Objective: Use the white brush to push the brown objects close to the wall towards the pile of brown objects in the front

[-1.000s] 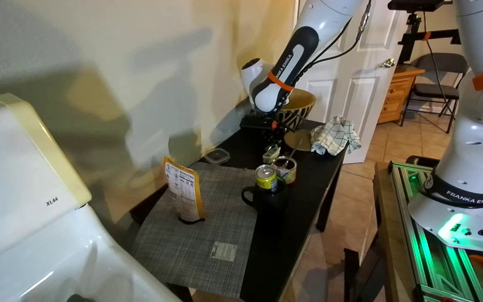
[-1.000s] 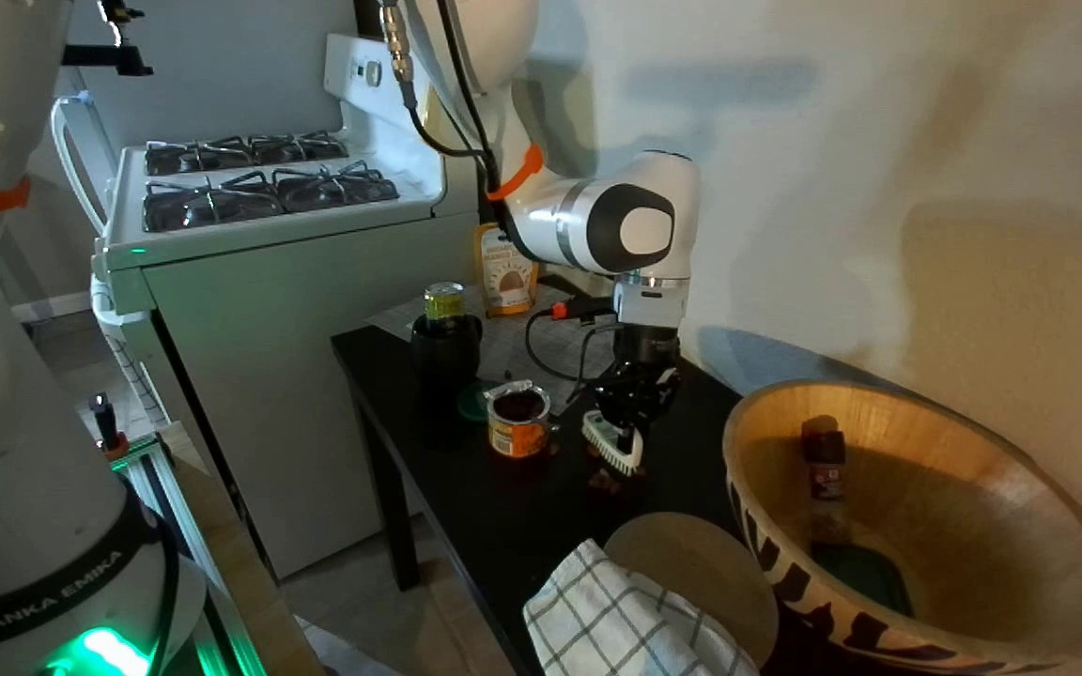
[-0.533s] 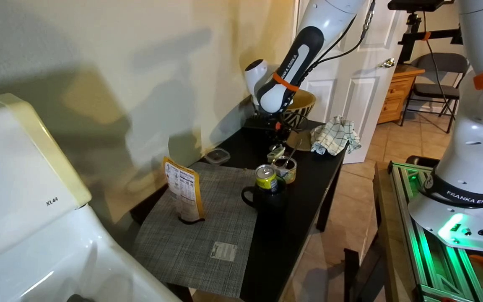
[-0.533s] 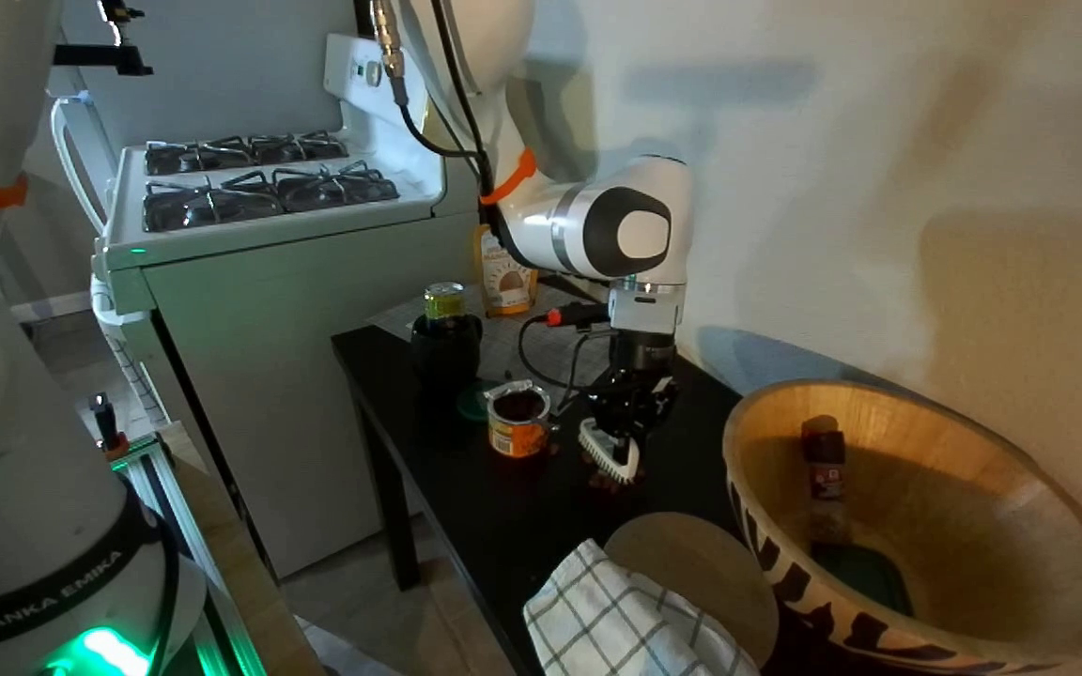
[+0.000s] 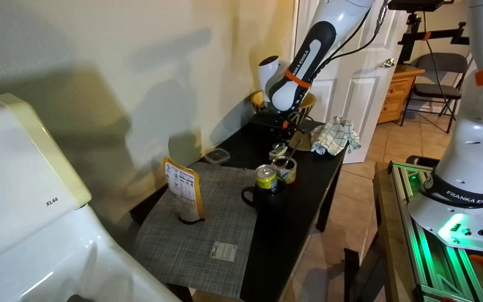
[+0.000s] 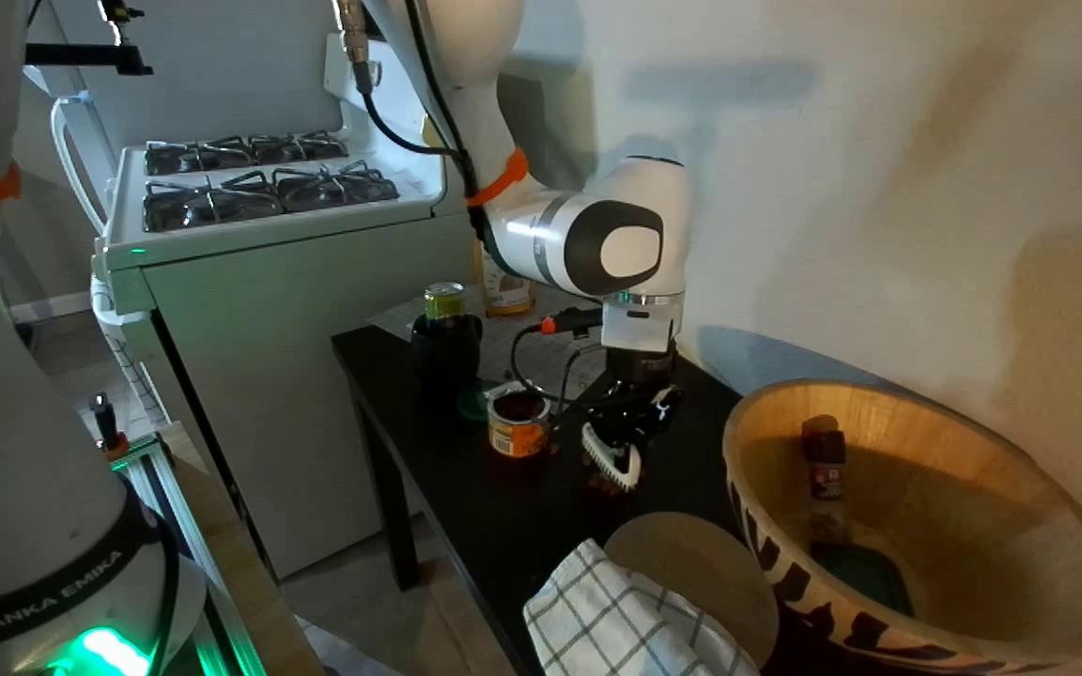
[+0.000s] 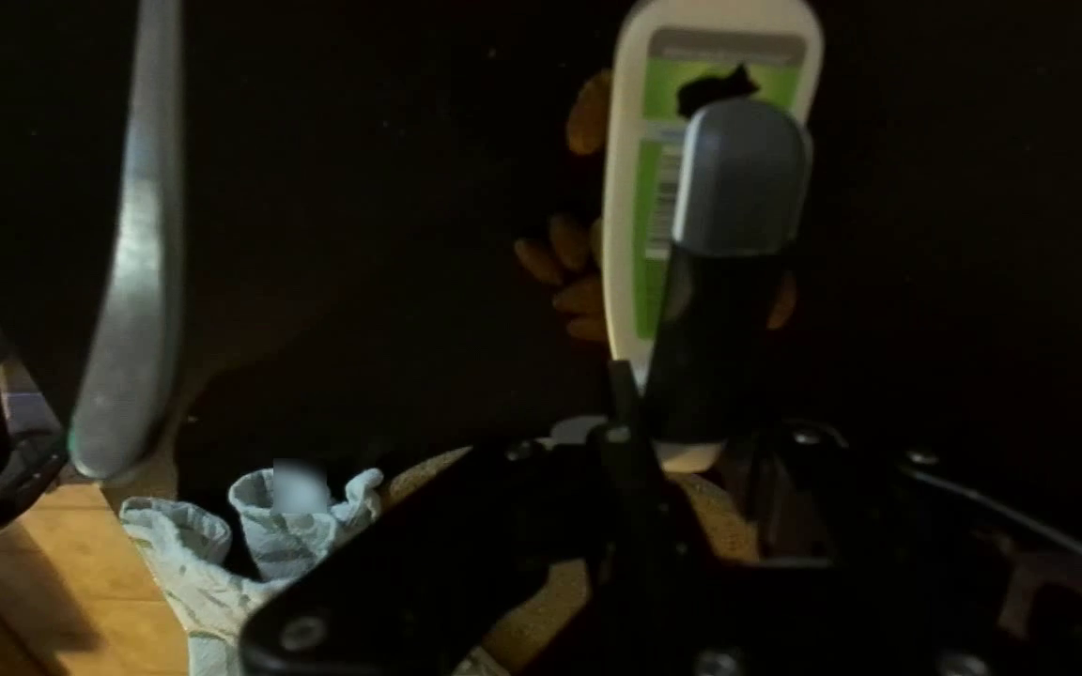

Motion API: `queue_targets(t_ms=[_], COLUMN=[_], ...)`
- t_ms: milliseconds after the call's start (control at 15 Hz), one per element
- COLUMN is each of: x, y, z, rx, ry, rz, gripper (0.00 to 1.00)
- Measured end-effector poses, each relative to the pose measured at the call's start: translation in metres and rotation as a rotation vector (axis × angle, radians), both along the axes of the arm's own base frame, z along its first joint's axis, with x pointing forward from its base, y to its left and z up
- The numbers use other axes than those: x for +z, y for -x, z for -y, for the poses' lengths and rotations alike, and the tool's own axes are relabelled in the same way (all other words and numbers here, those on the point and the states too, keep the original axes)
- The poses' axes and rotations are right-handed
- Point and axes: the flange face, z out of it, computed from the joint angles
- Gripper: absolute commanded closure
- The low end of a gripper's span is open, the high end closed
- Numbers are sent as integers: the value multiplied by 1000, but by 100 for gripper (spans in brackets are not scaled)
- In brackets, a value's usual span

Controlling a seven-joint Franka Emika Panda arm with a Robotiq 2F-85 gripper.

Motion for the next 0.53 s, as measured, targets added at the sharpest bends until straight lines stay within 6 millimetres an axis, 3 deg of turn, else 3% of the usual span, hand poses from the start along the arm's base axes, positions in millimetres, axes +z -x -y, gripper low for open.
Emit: queue_targets(t_ms=[200, 533], x=[6, 33], y=[9, 4], z=[8, 12], rx=[-17, -27], ry=[-5, -9], rz=[52, 126], gripper=[94, 94])
